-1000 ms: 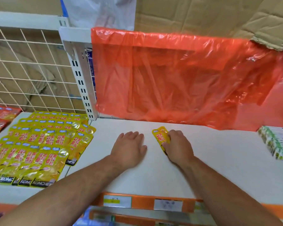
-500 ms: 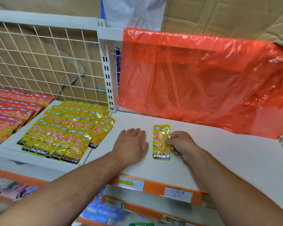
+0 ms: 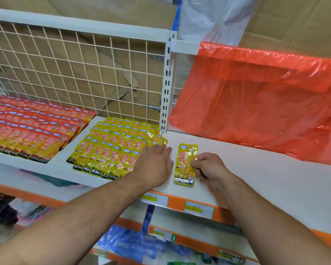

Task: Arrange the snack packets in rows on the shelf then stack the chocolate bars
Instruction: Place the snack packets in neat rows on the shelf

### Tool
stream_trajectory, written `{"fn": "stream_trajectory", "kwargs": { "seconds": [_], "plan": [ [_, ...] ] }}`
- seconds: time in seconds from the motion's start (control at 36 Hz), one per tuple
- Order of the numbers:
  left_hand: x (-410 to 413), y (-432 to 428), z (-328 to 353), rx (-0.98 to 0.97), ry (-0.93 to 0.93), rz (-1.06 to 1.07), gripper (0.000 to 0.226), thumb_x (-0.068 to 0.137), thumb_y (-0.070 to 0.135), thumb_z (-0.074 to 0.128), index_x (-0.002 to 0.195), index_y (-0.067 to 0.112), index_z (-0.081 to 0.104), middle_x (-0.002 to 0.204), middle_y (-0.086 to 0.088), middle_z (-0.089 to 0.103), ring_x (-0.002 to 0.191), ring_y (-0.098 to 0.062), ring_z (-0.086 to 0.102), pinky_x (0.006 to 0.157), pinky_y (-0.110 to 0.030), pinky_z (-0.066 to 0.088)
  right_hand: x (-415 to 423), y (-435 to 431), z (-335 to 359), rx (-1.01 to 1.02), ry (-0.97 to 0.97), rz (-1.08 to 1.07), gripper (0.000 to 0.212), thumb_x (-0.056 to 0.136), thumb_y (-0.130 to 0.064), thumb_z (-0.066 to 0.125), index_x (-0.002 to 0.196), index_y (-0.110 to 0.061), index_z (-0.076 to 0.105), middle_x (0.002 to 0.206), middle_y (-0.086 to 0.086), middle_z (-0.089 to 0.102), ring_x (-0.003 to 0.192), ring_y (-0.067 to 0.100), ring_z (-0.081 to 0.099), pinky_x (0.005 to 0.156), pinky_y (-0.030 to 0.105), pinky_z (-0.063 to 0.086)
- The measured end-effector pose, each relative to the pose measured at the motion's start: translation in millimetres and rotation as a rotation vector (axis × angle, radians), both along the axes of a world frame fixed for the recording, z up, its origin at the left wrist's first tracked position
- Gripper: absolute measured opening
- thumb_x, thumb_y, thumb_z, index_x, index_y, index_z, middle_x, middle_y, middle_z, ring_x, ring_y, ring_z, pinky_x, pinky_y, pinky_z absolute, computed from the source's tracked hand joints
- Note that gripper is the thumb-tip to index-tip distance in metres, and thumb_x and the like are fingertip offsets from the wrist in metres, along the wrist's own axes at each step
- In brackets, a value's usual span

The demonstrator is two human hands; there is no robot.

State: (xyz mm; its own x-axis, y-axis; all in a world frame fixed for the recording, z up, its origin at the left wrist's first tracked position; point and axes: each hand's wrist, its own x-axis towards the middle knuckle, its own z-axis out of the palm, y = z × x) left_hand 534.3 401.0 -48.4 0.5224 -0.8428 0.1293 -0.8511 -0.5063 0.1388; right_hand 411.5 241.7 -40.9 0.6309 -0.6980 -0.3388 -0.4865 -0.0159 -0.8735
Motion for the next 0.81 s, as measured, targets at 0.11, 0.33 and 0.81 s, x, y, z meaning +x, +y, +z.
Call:
{"fn": "stream_trajectory", "kwargs": {
  "seconds": [0.11,0.33,0.81],
  "plan": [
    [23.9,28.4,4.8,0.003,-0.001,0.001,0.053,0.102,0.041,0.037,0.151,0.024,0.033,0.157,-0.001,0.034,0.145,-0.022,0.026,0.119,-0.042,0.016,22.1,28.7,-1.0,0.017,-0.026,-0.027,0.031,0.086,-0.007,0.072,0.067,-0.017,0.049,0.047,0.006,0.050,0.037,0.018,0.040,0.046,0.027,0.035],
    [73.2,80.7,-0.1,-0.023,0.011,0.015,0.052,0.099,0.040,0.038,0.148,0.021,0.041,0.151,-0.003,0.044,0.141,-0.024,0.036,0.117,-0.047,0.025,53.8,76.0,-7.1,0.062,-0.046,-0.115,0.036,0.087,-0.001,0.070,0.067,-0.017,0.044,0.052,0.008,0.048,0.042,0.018,0.042,0.043,0.024,0.035],
    [99.0,118.7,-9.4,-0.017,0.047,0.011,0.053,0.101,0.040,0.040,0.150,0.020,0.038,0.155,-0.005,0.040,0.143,-0.024,0.033,0.118,-0.046,0.023,83.1,116.2,-23.3,-0.031,0.075,-0.099,0.034,0.085,0.005,0.067,0.067,-0.014,0.044,0.058,0.016,0.052,0.048,0.026,0.055,0.045,0.030,0.044]
  ]
}}
